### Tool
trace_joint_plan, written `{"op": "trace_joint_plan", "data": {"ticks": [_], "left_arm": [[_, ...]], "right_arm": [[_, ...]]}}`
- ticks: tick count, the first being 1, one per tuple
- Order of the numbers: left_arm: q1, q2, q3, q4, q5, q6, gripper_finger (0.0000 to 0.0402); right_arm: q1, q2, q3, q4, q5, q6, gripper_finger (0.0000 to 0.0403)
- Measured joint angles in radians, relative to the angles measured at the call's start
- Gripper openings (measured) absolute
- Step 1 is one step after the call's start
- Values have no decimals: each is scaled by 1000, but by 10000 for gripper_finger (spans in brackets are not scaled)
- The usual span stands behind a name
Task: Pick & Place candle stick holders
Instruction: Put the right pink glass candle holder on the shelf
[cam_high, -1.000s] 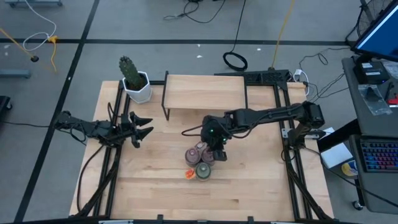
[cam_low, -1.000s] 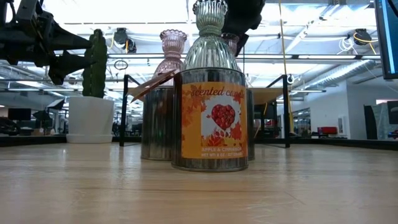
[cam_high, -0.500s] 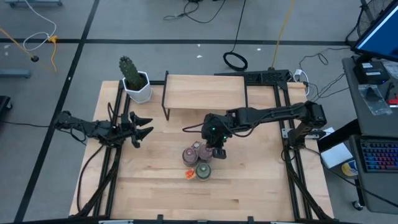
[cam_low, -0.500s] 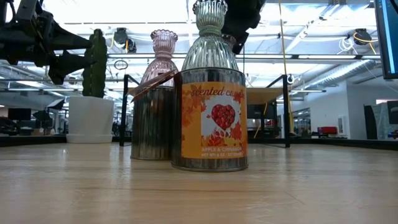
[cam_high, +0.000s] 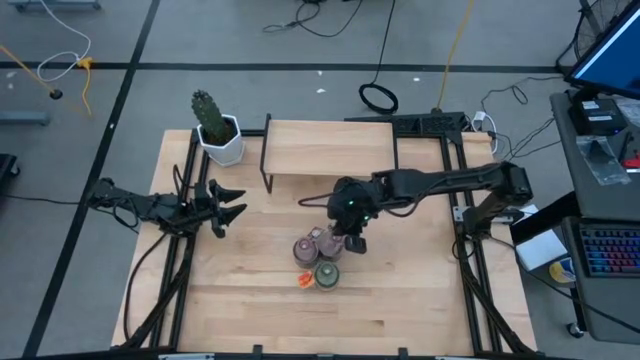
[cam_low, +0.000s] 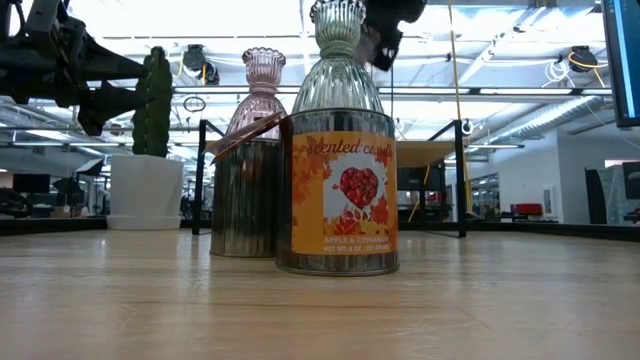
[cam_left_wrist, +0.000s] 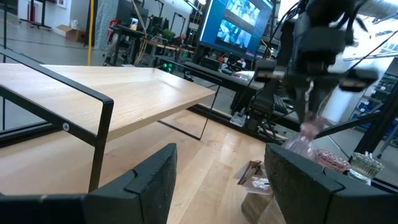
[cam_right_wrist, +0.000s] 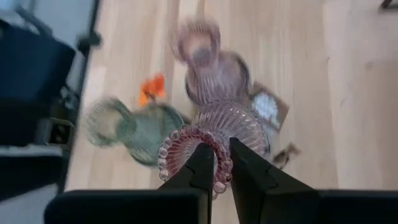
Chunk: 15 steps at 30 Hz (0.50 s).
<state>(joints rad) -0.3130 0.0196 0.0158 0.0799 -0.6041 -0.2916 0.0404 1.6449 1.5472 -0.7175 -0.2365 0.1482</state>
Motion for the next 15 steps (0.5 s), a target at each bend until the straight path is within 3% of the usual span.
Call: {"op": "trace_joint_plan", "data": {"ticks": [10, 15], "left_arm": [[0, -1, 1, 186, -1, -167, 241], [0, -1, 1, 308, -54, -160, 241]], "right_arm": [[-53, -167, 0, 63, 3, 50, 22], [-98, -218, 0, 139, 0, 50, 22]]}}
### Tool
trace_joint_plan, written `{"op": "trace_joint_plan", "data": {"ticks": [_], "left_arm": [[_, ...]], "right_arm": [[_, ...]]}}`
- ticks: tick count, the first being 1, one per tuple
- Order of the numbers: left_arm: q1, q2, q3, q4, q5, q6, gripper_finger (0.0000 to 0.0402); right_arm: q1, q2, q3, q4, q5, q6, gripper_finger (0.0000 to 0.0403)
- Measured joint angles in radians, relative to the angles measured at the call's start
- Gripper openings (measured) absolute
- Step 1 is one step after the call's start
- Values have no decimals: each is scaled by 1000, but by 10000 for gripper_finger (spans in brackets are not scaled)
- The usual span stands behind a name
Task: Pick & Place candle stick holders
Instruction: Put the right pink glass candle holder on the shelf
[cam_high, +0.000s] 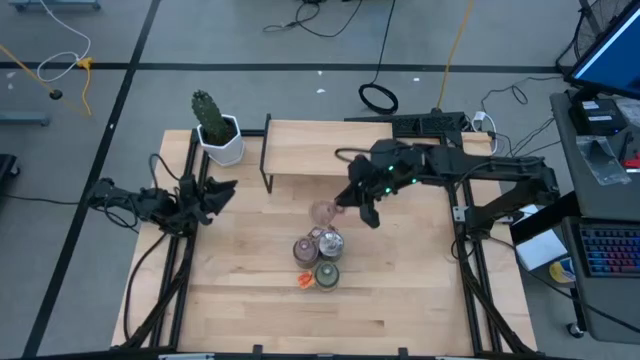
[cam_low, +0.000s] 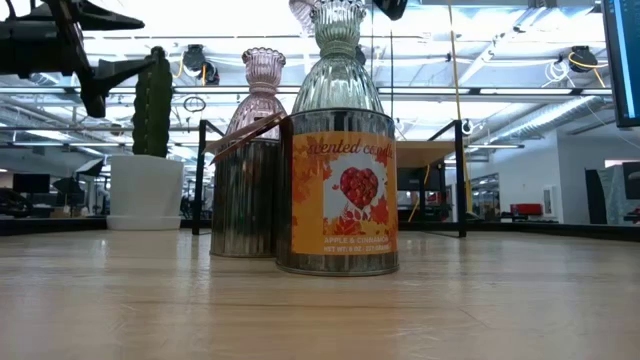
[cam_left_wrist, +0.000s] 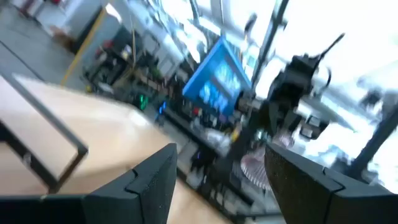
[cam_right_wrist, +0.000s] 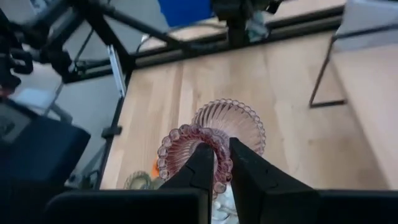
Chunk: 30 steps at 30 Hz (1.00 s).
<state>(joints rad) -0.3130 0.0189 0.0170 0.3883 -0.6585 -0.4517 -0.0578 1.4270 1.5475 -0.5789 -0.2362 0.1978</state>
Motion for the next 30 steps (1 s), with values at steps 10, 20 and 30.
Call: {"op": "trace_joint_plan", "data": {"ticks": [10, 20, 30], "left_arm": [[0, 74, 3, 138, -30, -43, 241], [0, 490, 286, 179, 4, 116, 241], [0, 990, 754, -164, 7, 210, 241]], "right_arm": [[-61, -2, 2, 62, -4, -49, 22], [-103, 31, 0, 71, -88, -43, 22], [-120, 42, 2, 64, -136, -50, 22]]}}
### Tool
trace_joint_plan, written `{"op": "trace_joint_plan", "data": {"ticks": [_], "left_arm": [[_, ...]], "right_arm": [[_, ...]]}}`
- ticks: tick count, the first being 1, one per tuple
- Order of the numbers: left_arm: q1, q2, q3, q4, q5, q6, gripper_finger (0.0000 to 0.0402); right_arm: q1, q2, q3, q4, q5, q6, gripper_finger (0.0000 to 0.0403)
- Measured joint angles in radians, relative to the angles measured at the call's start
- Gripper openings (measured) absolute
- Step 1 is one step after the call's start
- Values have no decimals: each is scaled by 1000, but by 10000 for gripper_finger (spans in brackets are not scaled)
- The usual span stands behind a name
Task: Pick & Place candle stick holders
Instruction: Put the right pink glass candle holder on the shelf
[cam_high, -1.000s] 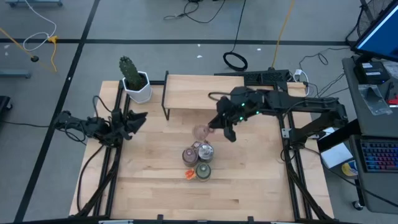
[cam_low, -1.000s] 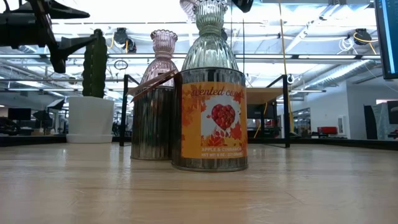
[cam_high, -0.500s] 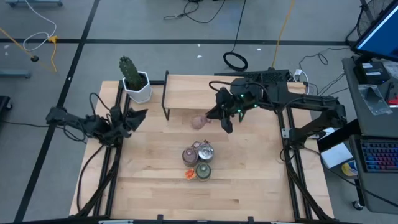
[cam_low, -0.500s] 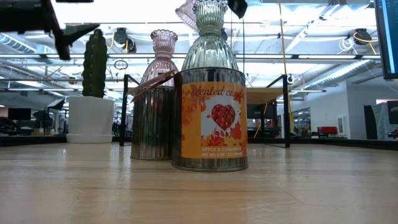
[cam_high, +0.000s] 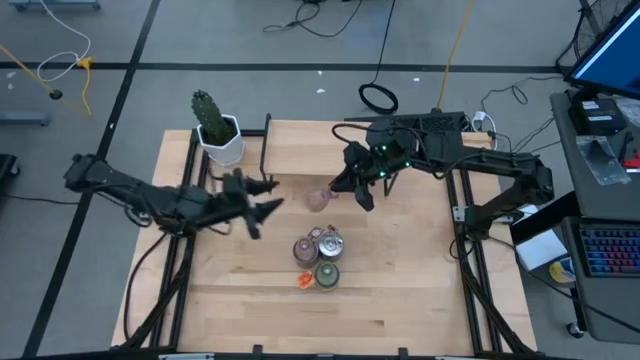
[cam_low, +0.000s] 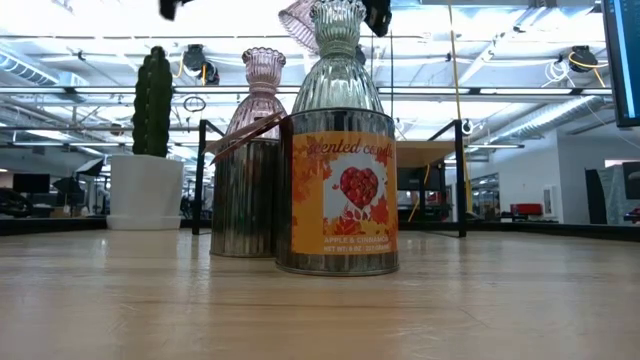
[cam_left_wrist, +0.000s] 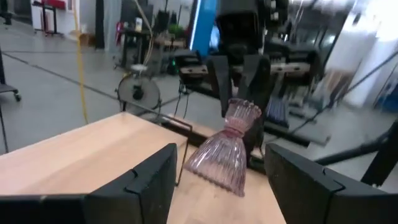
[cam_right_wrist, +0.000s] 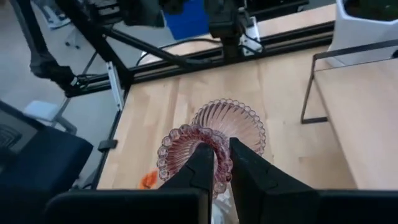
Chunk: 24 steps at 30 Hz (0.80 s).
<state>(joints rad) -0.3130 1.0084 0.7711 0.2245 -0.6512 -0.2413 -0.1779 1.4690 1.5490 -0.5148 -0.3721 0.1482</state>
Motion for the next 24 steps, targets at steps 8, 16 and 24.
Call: {"op": "trace_joint_plan", "data": {"ticks": [8, 16, 24], "left_arm": [[21, 271, 295, -202, 0, 81, 241], [90, 470, 547, -460, 139, 82, 241], [153, 593, 674, -577, 220, 82, 241]], "right_arm": [[0, 1, 0, -31, 1, -10, 22], [3, 1, 0, -66, 1, -18, 22], [11, 1, 0, -74, 0, -18, 22]]}}
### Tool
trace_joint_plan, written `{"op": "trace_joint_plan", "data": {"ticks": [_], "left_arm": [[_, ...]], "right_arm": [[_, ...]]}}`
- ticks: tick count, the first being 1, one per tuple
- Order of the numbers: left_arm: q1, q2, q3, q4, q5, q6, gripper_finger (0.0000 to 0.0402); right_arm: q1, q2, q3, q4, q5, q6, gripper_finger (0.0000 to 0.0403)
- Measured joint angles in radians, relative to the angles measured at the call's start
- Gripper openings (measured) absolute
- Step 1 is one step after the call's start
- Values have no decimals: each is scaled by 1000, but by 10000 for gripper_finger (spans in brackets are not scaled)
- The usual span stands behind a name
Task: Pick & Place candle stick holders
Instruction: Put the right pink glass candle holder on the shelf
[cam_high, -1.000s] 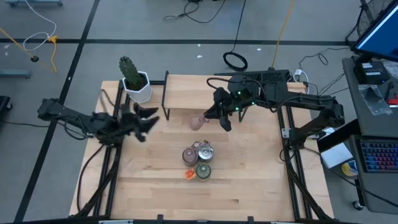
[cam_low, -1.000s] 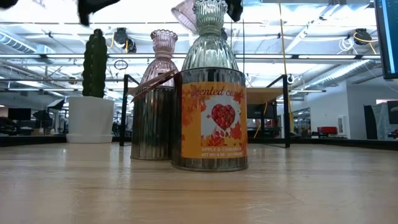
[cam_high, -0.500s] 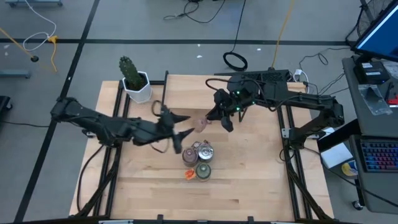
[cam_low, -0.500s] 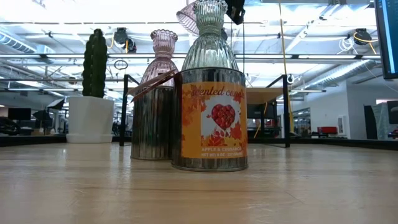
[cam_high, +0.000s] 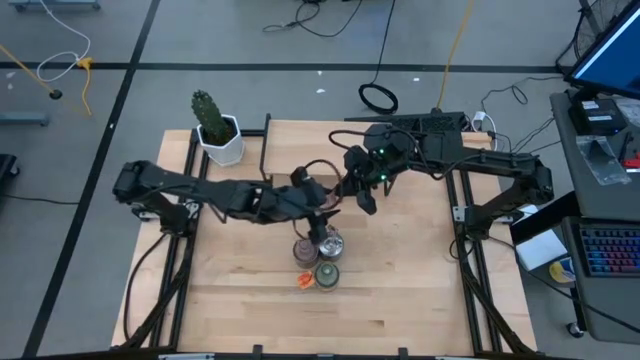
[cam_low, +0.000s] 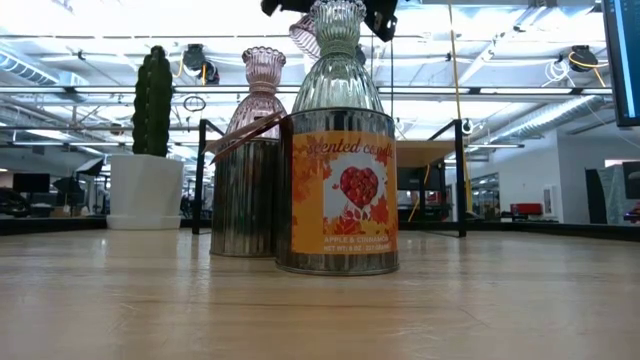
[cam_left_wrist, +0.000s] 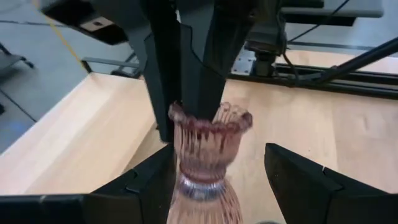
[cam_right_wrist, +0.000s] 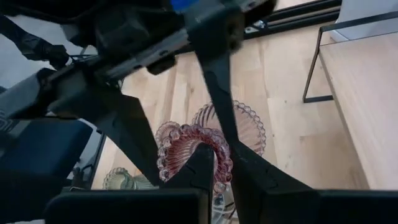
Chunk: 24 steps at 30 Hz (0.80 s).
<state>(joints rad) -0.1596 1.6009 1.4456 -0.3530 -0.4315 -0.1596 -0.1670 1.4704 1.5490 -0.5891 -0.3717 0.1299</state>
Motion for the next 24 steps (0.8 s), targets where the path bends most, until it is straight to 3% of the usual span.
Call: {"op": "trace_joint_plan", "data": {"ticks": [10, 16, 24], "left_arm": [[72, 26, 9, -54, 119, -43, 241], [78, 25, 9, -43, 132, -52, 235], [78, 25, 8, 19, 186, 10, 131]], "right_arm": [[25, 0, 0, -20, 7, -12, 21], [25, 0, 0, -25, 4, -16, 21], [24, 0, 0, -38, -10, -10, 21]]}}
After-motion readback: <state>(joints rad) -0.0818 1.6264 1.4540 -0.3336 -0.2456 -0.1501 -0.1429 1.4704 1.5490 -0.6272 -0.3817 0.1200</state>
